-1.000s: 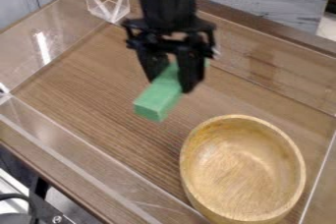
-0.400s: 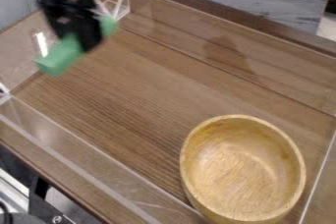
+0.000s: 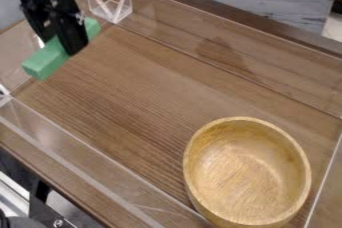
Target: Remove the green block from inside the brown bowl and put it on the table
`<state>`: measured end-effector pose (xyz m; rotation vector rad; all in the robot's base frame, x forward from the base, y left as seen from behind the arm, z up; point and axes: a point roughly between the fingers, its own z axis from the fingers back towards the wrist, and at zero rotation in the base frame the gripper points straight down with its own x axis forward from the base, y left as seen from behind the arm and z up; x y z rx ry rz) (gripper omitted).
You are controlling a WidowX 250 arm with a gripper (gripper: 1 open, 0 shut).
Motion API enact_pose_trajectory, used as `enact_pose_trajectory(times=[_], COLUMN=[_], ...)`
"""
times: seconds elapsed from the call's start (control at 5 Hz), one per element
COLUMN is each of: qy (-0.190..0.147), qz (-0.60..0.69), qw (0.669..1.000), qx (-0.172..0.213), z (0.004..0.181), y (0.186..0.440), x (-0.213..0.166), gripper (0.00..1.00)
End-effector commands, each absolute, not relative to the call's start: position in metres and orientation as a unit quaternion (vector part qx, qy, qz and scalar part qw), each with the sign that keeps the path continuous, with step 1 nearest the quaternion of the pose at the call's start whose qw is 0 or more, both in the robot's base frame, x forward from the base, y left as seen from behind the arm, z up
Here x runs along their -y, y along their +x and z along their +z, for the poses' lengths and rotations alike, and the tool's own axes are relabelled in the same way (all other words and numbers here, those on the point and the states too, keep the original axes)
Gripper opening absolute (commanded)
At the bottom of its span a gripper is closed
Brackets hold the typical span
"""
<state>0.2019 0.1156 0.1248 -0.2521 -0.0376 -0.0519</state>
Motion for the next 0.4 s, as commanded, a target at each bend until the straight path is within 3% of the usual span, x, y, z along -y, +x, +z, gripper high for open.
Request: enact_pose_trajectory(times=[0.0, 0.2], qy=[-0.101, -0.096], qz=[-0.037, -0.043], qw=[0.993, 0.994], qx=[0.04, 0.039], z=[0.128, 0.116], y=[0.207, 0.211], x=[-0.105, -0.095], gripper=[0.0, 0.0])
